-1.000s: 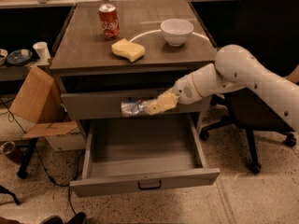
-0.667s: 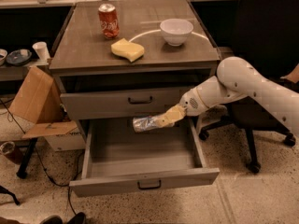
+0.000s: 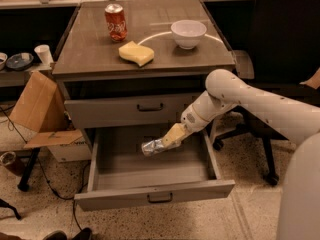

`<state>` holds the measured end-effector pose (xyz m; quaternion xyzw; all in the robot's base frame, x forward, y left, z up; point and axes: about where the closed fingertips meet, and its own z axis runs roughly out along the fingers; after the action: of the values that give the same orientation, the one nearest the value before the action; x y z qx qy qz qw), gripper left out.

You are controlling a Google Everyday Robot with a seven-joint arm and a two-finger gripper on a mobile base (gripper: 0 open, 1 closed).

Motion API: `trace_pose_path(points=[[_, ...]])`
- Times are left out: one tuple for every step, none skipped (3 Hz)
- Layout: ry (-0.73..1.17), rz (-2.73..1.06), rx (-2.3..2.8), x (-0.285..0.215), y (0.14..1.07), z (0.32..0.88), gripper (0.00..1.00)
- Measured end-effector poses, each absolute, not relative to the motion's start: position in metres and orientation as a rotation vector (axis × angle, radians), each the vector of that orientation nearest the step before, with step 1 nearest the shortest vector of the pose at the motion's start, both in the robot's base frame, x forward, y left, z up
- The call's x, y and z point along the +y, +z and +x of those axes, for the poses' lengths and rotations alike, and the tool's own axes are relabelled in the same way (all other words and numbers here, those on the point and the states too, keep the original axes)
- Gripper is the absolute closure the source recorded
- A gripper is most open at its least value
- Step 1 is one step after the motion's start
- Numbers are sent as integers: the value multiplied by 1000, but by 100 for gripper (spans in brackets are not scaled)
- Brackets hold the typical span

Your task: Place redbull can into middle drawer

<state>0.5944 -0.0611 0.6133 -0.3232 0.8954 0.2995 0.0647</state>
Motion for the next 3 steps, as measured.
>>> trace_pose_path(points=[[841,-950,2808,-56,590,599,100],[634,-879,2946,-60,574,610,100],[509,-821,3018,-69,569,614,100]])
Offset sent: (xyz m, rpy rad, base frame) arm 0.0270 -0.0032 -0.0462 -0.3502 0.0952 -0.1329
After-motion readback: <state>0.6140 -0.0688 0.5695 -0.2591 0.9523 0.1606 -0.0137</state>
